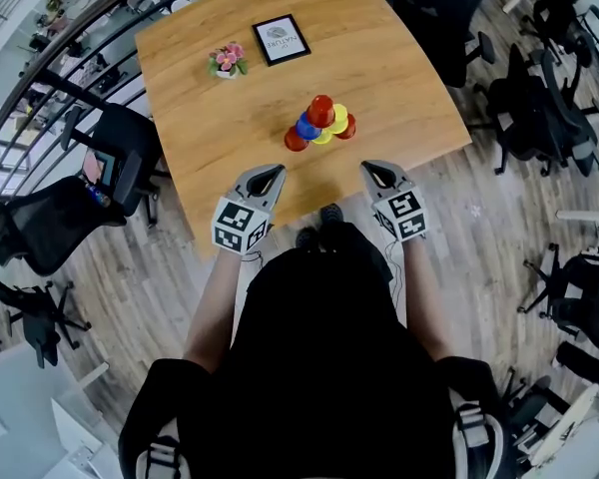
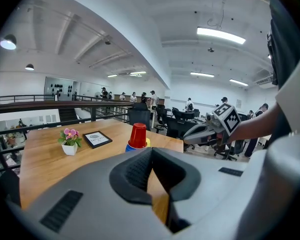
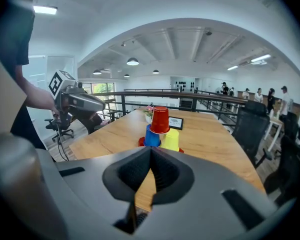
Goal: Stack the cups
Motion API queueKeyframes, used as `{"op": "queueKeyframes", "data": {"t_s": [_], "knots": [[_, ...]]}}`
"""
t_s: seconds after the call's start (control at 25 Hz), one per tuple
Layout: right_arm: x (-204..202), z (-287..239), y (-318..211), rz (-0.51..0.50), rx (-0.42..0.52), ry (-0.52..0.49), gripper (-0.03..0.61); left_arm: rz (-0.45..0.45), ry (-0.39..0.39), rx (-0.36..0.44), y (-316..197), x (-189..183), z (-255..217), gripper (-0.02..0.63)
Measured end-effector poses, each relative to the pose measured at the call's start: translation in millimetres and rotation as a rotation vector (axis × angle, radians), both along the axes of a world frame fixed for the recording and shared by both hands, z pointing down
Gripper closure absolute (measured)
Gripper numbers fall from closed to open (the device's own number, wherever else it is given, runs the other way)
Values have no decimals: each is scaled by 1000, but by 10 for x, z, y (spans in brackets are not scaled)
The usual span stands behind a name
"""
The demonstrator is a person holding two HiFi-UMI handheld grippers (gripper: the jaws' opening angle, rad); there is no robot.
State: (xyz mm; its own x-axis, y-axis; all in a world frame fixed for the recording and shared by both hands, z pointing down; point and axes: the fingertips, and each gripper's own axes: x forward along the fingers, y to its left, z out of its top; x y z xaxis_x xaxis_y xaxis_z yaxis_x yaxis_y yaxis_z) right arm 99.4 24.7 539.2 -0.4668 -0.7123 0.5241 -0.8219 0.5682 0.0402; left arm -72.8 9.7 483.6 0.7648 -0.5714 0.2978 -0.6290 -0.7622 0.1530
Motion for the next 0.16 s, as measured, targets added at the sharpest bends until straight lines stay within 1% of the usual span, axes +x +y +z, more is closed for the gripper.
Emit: {"op": "queueKeyframes", "data": {"t_s": [0.16], "knots": [[-23, 21, 113, 0, -6, -3, 572, 0, 4, -4, 87, -24, 29, 592]]}}
